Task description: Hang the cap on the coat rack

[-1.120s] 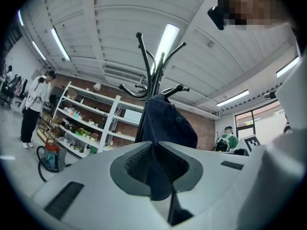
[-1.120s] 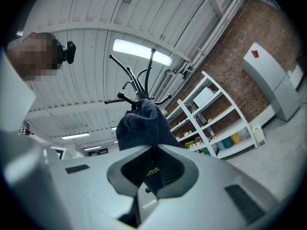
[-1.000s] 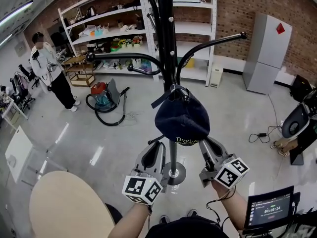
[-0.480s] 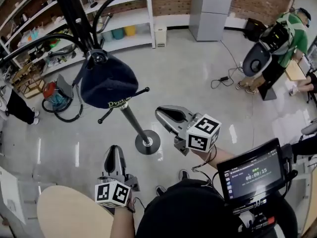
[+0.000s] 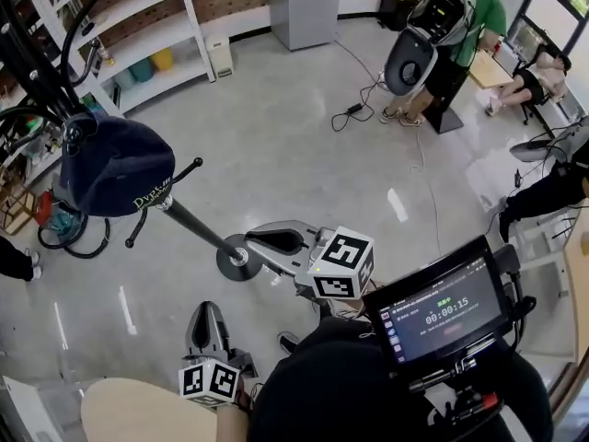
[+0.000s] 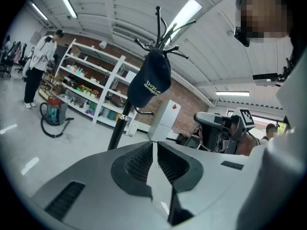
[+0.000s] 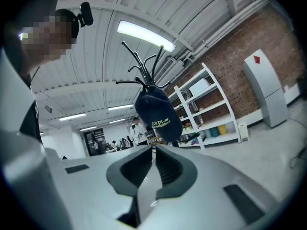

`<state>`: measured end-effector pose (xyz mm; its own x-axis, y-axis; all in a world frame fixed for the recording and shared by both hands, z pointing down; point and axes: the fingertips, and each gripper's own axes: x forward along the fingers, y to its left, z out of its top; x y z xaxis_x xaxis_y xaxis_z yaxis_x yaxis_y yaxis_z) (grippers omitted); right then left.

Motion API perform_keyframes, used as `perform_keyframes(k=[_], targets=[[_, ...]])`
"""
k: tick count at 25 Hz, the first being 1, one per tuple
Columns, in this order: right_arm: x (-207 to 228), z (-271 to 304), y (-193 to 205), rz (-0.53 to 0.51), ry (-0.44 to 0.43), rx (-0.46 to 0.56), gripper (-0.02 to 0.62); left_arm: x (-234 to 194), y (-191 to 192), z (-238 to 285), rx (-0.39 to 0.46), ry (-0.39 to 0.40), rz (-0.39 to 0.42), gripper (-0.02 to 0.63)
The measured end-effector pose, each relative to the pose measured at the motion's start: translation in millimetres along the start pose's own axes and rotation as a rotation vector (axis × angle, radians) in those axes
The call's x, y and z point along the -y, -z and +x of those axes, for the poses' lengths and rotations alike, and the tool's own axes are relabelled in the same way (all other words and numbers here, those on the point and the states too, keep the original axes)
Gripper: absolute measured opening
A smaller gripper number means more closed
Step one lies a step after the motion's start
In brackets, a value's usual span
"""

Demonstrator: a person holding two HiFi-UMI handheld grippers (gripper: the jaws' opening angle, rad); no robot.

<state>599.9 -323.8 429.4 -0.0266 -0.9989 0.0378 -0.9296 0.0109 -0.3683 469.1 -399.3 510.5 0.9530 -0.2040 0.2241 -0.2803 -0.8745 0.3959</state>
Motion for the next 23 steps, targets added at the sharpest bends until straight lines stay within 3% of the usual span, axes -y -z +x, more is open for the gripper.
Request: perform_keyframes(k=[16,23], targets=[[-25,-8,32,-0.044,-0.008,-0.039,0.021,14,4,11,0.006,0.056,0.024,0.032],[-17,8,32,-0.053,-0.024,-0.047,0.021,3,-1,23,0.021,0.033,0.022,0.032]])
